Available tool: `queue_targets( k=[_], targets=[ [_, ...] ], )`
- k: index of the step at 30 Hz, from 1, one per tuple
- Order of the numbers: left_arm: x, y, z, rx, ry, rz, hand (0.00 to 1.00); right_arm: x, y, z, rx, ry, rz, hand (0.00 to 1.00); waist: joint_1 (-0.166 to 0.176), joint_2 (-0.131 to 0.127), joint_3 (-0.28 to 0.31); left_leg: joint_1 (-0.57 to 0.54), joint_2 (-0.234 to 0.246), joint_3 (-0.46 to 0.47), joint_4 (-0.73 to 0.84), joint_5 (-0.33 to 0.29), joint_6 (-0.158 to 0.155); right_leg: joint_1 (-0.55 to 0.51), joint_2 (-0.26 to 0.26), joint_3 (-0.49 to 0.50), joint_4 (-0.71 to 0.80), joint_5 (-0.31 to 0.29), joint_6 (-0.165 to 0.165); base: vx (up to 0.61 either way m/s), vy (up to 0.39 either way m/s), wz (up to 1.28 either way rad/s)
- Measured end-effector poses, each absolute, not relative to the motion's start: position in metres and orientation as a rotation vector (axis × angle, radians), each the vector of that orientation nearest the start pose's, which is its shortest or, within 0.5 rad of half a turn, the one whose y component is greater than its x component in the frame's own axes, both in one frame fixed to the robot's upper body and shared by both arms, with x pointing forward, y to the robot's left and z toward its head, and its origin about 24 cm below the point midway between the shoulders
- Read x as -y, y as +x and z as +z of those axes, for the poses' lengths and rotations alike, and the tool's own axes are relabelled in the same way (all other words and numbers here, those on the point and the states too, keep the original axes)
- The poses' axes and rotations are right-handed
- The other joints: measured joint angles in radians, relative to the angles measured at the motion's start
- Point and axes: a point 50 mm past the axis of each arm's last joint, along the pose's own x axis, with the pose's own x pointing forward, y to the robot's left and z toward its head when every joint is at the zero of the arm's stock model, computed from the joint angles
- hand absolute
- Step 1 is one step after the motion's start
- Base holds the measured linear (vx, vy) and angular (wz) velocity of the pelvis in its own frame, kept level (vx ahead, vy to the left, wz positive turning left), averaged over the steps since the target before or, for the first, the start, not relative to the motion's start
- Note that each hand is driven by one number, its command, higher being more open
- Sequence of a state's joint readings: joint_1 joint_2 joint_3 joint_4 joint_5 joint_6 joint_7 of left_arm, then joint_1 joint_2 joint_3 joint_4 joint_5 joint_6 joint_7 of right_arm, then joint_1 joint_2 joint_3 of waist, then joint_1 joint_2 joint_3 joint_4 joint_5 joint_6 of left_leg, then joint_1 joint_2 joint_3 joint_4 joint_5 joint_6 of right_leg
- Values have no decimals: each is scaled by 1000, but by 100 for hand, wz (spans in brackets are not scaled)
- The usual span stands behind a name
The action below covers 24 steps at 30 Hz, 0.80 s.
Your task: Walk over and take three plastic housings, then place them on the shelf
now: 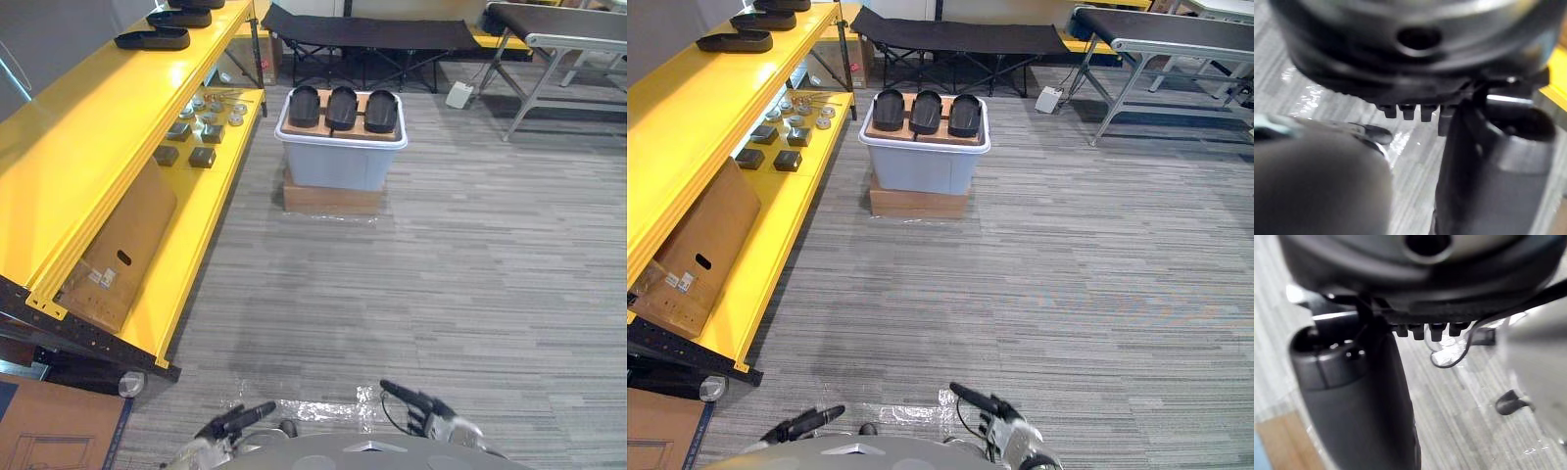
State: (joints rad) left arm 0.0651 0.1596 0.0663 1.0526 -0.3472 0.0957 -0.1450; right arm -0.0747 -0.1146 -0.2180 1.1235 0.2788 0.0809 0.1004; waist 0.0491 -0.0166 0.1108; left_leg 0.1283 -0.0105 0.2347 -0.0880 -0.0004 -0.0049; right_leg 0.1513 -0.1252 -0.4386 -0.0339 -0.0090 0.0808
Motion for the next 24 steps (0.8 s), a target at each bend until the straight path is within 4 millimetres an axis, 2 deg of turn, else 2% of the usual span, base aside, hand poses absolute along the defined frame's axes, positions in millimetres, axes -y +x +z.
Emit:
queue_targets(
  k=[2,5,8,12,15,20,24],
  targets=[
    [-204,122,-151,-1048,-292,142,100,203,168,-139,-934,295,-211,100,0,1,3,-1,-2,2,0,1,-1,0,-1,0,-7,5,7,0,0,0],
    [-199,140,-145,-995,-321,117,100,197,196,-125,-845,277,-139,100,-6,1,3,0,-2,6,1,-1,-7,1,-1,-1,-13,8,12,16,9,-3],
    [-197,145,-143,-978,-325,97,100,191,206,-121,-821,285,-83,100,-23,1,3,3,-3,13,3,-4,-24,7,-1,-11,-20,12,17,6,0,-1],
    [-197,138,-146,-1000,-323,108,100,192,201,-123,-837,293,-75,100,-27,1,3,4,0,21,4,-7,-40,6,-1,-14,-20,14,21,9,0,-2],
    [-198,138,-145,-982,-338,153,100,189,197,-125,-845,381,-55,100,-28,2,3,4,1,23,4,-5,-47,7,-1,-21,-19,16,25,0,0,0],
    [-199,138,-144,-929,-393,211,100,189,189,-129,-856,406,-65,100,-27,7,0,3,1,20,4,-2,-48,7,-2,-28,-16,16,26,-46,-2,3],
    [-194,125,-149,-944,-414,230,100,192,181,-132,-861,447,-103,100,-27,14,-4,4,1,19,3,2,-42,6,-4,-35,-7,16,26,-57,6,3]
  ],
)
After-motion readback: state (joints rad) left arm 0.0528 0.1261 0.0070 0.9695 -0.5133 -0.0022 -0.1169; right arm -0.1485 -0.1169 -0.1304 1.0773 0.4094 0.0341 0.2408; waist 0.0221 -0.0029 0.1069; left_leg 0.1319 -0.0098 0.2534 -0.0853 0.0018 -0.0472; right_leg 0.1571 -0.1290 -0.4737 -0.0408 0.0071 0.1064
